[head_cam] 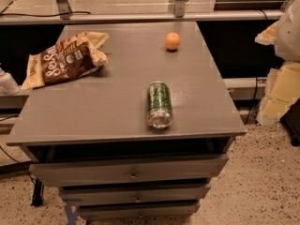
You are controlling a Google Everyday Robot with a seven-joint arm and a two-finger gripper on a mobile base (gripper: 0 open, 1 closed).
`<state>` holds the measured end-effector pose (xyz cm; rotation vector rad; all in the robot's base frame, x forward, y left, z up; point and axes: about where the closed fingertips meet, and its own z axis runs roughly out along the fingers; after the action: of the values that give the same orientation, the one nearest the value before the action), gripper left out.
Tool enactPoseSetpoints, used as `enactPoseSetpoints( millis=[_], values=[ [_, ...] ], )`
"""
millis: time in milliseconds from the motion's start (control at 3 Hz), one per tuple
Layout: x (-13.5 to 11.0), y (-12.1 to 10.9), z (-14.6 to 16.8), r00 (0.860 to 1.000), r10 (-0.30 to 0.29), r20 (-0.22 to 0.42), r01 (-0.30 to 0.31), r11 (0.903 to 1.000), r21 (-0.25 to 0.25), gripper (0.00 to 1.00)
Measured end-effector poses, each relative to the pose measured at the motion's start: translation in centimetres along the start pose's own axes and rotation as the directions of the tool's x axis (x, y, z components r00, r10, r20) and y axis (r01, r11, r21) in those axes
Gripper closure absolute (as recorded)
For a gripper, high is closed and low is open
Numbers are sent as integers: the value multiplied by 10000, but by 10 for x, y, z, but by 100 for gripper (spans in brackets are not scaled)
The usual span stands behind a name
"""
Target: Pick brown chip bag
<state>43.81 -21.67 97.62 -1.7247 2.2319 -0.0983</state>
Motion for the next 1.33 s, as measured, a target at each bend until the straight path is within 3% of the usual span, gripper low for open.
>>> enactPoseSetpoints(
  millis=[667, 1000, 1333],
  values=[
    [-2, -4, -1, 9993, 126, 355, -130, 9999, 99, 0],
    [-14, -21, 18, 9854, 543, 1616, -545, 9985, -27, 0],
    [-60, -51, 43, 9385, 608, 3398, -567, 9982, -219, 0]
  ],
)
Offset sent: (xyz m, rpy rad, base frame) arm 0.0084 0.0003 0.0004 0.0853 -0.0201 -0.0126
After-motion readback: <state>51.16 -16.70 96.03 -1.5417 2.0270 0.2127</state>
